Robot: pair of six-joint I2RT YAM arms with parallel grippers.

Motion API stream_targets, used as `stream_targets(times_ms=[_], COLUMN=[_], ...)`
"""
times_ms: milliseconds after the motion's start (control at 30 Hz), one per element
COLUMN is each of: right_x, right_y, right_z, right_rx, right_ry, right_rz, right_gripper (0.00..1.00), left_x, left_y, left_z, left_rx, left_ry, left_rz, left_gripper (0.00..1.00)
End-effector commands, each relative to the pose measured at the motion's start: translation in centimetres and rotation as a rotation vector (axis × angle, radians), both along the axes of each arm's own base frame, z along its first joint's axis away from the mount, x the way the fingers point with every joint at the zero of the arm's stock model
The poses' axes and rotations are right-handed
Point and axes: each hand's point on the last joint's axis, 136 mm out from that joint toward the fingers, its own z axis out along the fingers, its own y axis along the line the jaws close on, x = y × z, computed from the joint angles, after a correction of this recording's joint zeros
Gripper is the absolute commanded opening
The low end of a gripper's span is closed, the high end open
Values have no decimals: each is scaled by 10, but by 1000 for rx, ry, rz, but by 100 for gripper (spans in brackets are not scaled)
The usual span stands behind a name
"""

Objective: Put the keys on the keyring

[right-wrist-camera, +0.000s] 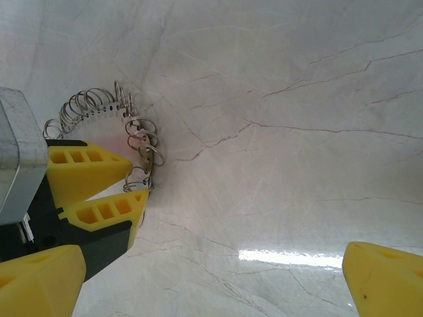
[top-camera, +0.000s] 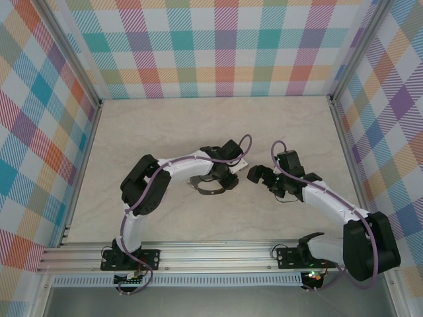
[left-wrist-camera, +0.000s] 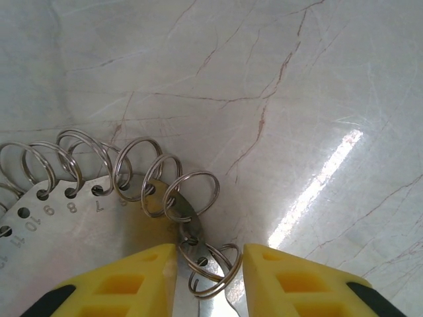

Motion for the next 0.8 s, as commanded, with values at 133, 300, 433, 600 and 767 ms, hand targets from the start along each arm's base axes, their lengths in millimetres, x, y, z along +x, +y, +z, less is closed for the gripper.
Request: stream_targets(times_ms=[133, 300, 433, 600, 767], right_x=[1, 1, 2, 2, 2], right_y=[2, 3, 3, 3, 4], right_z=[-1, -1, -1, 0, 0], right_rx=[14, 15, 16, 18, 20], right_ry=[-6, -9, -10, -10, -13], right_rz=[15, 17, 19, 19, 21], right_gripper=[100, 100, 100, 100, 100], left_x=[1, 5, 8, 10, 11], left_y=[9, 14, 19, 24, 26], left_z=[-9, -12, -16, -21, -22], left_rx=[26, 38, 53, 64, 68], left_ry=[31, 25, 28, 31, 31], left_rz=[6, 17, 28, 37, 42], left_gripper=[30, 31, 31, 33, 28])
